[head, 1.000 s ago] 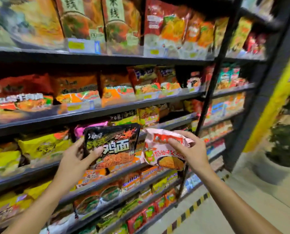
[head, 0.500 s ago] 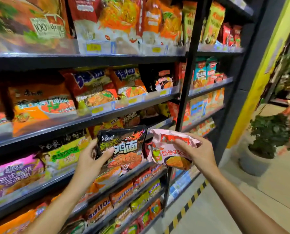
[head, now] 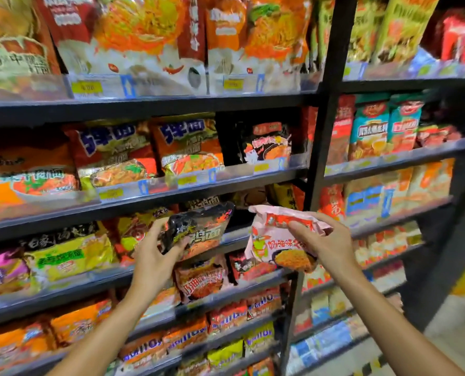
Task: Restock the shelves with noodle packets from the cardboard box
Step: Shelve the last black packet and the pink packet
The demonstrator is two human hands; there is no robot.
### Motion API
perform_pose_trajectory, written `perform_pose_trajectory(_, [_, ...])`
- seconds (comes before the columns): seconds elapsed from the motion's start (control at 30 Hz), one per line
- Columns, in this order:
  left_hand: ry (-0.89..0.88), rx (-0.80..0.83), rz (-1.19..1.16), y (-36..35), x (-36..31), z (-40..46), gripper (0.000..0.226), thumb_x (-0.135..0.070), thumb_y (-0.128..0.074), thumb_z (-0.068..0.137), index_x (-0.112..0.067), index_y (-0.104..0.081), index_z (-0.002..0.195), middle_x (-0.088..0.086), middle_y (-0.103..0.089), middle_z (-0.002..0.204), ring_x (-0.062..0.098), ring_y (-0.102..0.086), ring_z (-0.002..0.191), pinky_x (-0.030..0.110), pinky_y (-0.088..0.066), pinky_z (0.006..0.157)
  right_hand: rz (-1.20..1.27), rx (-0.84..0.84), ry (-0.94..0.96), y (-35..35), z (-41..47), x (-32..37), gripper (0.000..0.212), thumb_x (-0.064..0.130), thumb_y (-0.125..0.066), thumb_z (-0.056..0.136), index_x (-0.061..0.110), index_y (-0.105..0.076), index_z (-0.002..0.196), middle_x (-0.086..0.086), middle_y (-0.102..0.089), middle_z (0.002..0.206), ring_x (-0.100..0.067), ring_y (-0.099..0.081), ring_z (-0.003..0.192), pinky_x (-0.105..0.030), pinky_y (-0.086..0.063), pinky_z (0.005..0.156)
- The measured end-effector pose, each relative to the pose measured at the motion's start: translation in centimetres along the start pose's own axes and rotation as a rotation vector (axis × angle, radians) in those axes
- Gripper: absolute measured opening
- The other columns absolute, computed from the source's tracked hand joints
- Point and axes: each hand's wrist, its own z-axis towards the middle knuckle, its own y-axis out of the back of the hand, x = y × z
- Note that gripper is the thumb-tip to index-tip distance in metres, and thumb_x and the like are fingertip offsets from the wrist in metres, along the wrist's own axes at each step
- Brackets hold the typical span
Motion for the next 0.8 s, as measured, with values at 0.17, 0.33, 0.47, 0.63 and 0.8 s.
perform_pose_trajectory(0.17, [-0.023,-0.055,0.138,-2.9,1.5,1.4,0.041,-0.008,-0.076,0.084,-0.024,-0.059,0.118,-0.007,-0.064,0.114,0.007,-0.058,0.107,0.025,-0.048,0.091,0.078,-0.018,-0.014,-1.8,3.2,-3.3,0.027,0.034,-0.088,0.073,0.025,-0.076,0.096,0.005,-0.077,0.091,-0.013,-0.072,0.088,-0.031,-0.057,0.074])
perform_pose_trajectory(0.33, [0.028,-0.088,0.106,-5.0,3.8,4.1,0.046,-0.004,-0.072,0.086,-0.029,-0.056,0.121,-0.011,-0.058,0.126,0.005,-0.052,0.118,0.031,-0.043,0.102,0.115,-0.018,-0.060,-3.5,5.9,-5.2,0.028,0.029,-0.087,0.076,0.023,-0.074,0.101,0.002,-0.077,0.094,-0.017,-0.074,0.091,-0.037,-0.060,0.077])
perform_pose_trajectory(0.47, [-0.040,-0.091,0.098,-6.5,5.6,5.7,0.050,0.002,-0.074,0.083,-0.029,-0.061,0.119,-0.009,-0.060,0.119,0.001,-0.054,0.116,0.018,-0.044,0.098,0.131,-0.073,-0.021,-4.7,7.6,-6.2,0.027,0.026,-0.086,0.077,0.023,-0.074,0.101,0.003,-0.076,0.096,-0.015,-0.072,0.094,-0.031,-0.058,0.079])
perform_pose_trajectory(0.63, [-0.004,-0.109,0.141,-9.0,6.4,6.8,0.037,-0.015,-0.078,0.084,-0.032,-0.061,0.112,-0.008,-0.061,0.104,0.000,-0.052,0.097,0.008,-0.039,0.082,0.167,-0.097,0.024,-5.8,8.0,-7.1,0.027,0.021,-0.083,0.081,0.019,-0.073,0.106,0.003,-0.075,0.101,-0.007,-0.070,0.095,-0.019,-0.055,0.078])
perform_pose_trajectory(0.8, [0.179,-0.132,0.221,-10.5,7.6,8.6,0.018,-0.023,-0.076,0.086,-0.019,-0.059,0.089,-0.001,-0.059,0.082,0.016,-0.054,0.079,0.026,-0.042,0.066,0.133,-0.073,0.117,-5.3,9.3,-7.6,0.028,0.012,-0.082,0.081,0.012,-0.071,0.108,0.010,-0.073,0.101,0.005,-0.065,0.093,-0.008,-0.046,0.078])
